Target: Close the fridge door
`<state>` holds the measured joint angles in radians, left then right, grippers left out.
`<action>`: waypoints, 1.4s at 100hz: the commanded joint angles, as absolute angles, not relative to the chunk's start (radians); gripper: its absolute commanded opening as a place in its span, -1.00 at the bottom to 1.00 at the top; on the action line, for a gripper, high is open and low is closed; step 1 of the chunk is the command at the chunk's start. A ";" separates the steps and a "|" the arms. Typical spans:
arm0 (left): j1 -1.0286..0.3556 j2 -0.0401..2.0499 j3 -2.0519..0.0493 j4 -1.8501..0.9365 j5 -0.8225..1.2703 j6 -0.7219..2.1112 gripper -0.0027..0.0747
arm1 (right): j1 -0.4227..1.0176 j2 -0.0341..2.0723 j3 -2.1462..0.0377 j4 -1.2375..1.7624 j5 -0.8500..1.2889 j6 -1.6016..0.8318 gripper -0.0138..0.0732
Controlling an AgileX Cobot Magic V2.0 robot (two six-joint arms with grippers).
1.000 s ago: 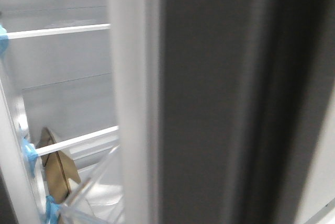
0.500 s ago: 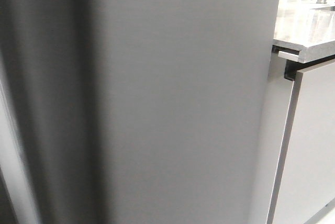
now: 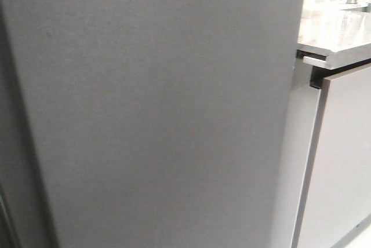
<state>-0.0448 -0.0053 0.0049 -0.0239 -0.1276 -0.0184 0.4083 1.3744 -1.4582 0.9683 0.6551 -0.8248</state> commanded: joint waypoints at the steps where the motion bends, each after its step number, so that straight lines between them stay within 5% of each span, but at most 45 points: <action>1: -0.048 -0.026 0.040 -0.030 -0.200 -0.023 -0.98 | 0.406 1.435 -1.499 1.008 0.479 -0.854 -0.78; 99: -0.048 -0.026 0.040 -0.030 -0.200 -0.023 -0.98 | 0.409 1.463 -1.510 1.006 0.477 -0.879 -0.78; 140: -0.048 -0.026 0.040 -0.030 -0.200 -0.023 -0.98 | 0.390 0.994 -1.241 0.560 0.403 -0.513 -0.78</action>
<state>-0.0448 -0.0053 0.0049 -0.0239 -0.1276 -0.0184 0.4055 1.1298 -1.2913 0.6546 0.4583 -0.6140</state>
